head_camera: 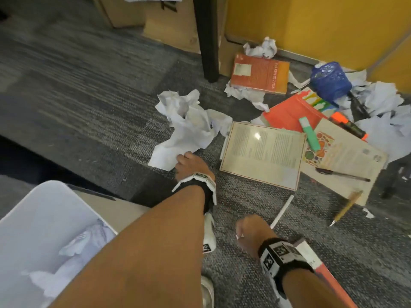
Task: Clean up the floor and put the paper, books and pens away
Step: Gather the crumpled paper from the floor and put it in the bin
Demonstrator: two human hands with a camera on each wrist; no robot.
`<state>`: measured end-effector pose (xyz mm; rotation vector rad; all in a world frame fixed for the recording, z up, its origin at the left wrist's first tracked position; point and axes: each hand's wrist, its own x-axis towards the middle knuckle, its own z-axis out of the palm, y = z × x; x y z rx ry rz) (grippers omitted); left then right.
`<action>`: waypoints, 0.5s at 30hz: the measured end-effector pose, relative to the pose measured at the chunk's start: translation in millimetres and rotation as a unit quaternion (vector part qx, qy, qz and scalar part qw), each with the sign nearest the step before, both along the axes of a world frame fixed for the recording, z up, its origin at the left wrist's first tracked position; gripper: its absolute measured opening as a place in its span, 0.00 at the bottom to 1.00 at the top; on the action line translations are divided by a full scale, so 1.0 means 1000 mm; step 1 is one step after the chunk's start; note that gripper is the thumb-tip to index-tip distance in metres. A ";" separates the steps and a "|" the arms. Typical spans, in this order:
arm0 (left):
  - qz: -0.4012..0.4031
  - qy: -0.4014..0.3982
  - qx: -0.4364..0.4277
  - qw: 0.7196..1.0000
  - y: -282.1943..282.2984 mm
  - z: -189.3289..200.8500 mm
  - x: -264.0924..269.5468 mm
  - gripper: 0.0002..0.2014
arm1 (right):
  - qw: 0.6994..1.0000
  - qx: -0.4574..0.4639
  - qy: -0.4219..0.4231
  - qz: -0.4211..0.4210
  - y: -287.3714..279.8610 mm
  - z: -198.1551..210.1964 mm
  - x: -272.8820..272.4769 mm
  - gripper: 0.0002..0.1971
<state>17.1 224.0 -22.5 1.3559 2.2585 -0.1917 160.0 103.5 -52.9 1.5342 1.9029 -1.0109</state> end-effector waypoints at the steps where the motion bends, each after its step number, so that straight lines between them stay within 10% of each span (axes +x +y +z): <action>1: 0.011 0.008 0.026 1.000 0.012 0.001 0.000 0.33 | 0.999 0.026 0.013 -0.021 0.006 0.002 0.003 0.10; 9: -0.038 0.060 0.127 0.989 0.062 -0.030 -0.041 0.51 | 0.963 0.162 0.125 -0.177 0.101 0.008 0.029 0.06; 15: -0.051 0.006 -0.037 0.998 0.078 -0.051 -0.038 0.43 | 0.955 0.181 0.106 -0.208 0.173 0.021 0.014 0.12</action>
